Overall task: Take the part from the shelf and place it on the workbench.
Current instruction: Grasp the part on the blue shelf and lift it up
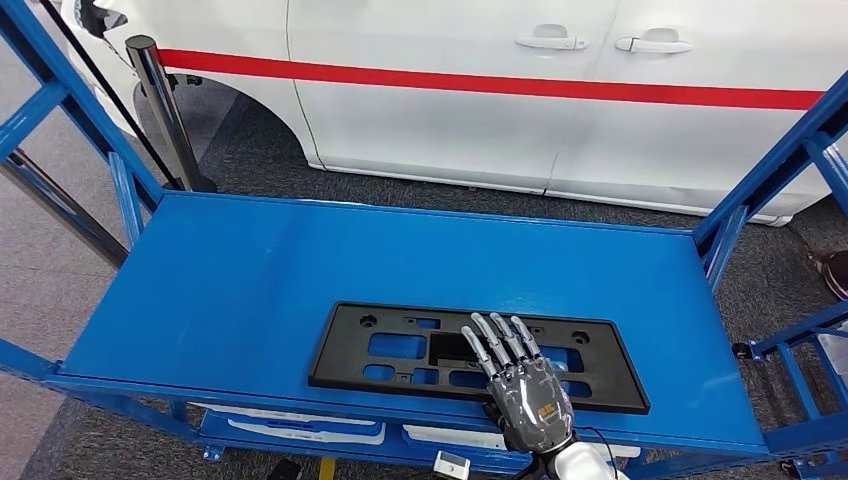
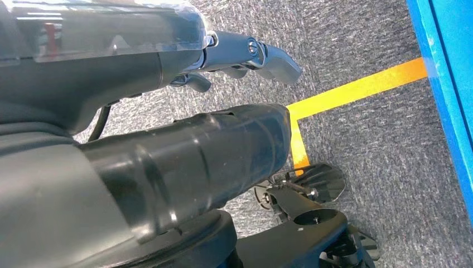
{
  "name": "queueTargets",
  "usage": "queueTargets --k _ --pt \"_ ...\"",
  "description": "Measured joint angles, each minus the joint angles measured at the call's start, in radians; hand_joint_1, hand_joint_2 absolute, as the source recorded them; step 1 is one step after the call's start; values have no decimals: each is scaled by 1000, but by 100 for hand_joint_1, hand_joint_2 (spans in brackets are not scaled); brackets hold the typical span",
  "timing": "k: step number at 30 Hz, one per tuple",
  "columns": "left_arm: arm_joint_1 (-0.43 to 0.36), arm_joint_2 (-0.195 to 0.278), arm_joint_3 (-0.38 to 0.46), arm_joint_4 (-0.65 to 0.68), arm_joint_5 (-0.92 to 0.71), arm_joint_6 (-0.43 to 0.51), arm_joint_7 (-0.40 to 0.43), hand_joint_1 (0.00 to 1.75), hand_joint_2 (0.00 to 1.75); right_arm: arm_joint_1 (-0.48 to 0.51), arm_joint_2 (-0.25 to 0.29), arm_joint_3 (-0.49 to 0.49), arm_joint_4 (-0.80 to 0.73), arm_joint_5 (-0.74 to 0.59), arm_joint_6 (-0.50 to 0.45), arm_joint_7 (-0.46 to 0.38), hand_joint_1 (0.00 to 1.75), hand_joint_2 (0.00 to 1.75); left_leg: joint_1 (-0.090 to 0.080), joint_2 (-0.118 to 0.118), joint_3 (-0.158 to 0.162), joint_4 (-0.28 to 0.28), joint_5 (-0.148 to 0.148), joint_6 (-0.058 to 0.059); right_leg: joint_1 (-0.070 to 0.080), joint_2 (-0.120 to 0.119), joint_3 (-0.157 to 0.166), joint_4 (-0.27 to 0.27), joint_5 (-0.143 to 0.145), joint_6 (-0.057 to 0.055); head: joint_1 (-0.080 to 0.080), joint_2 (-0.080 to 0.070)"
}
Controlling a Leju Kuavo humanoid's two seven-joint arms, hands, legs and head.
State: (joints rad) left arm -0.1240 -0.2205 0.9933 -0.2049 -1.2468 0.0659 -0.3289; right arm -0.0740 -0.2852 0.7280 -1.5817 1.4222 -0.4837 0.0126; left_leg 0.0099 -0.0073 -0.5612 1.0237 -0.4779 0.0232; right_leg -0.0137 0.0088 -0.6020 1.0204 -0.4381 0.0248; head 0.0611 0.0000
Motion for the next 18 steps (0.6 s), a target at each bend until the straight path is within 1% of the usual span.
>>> queueTargets --k 6,13,18 --pt "0 0 0 0 -2 -1 0 0 0 5 4 -22 30 -26 17 -8 0 175 0 0 0 0 0 0 0 0 0 0 0 0 0 0" --pt "0 0 0 0 -1 -1 0 0 0 2 12 -64 76 5 20 8 0 175 0 0 0 0 0 0 0 0 0 0 0 0 0 0" --pt "0 0 0 0 -2 -2 0 0 0 -3 18 -89 95 4 26 14 0 175 0 0 0 0 0 0 0 0 0 0 0 0 0 0"
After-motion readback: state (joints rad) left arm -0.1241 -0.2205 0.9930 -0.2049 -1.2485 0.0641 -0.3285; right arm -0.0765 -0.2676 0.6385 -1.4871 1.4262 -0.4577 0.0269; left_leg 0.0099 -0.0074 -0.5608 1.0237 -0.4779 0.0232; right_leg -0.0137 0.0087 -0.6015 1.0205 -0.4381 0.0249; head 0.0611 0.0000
